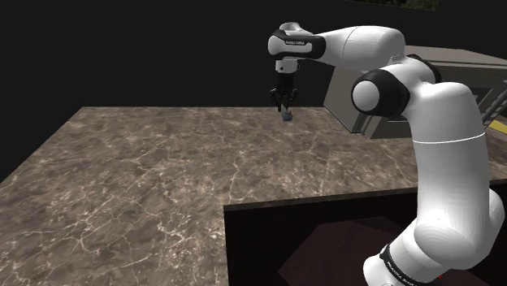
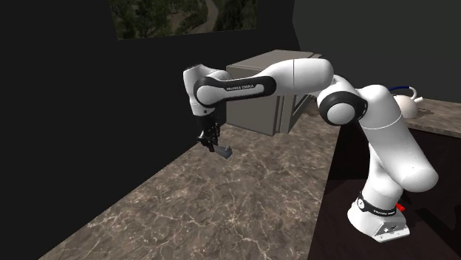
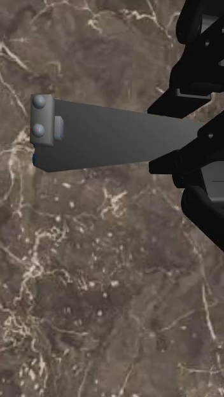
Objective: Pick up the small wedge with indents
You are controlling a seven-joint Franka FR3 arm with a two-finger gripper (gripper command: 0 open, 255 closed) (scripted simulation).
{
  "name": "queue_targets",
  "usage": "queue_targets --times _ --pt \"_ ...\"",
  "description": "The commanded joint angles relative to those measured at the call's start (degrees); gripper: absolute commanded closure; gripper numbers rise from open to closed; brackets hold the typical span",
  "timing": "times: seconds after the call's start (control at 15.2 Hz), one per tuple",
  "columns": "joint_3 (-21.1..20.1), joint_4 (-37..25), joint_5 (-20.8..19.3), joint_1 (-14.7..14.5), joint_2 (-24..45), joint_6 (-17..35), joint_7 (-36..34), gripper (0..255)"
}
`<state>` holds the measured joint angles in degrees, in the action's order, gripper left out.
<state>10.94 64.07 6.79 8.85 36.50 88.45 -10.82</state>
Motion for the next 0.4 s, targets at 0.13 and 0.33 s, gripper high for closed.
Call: queue_targets --times 0.13,0.33 --pt "0.0 -4.2 0.1 0.3 0.7 -3.5 -0.2 255" --pt "0.0 -5.5 0.1 0.4 0.9 -4.5 -0.2 255"
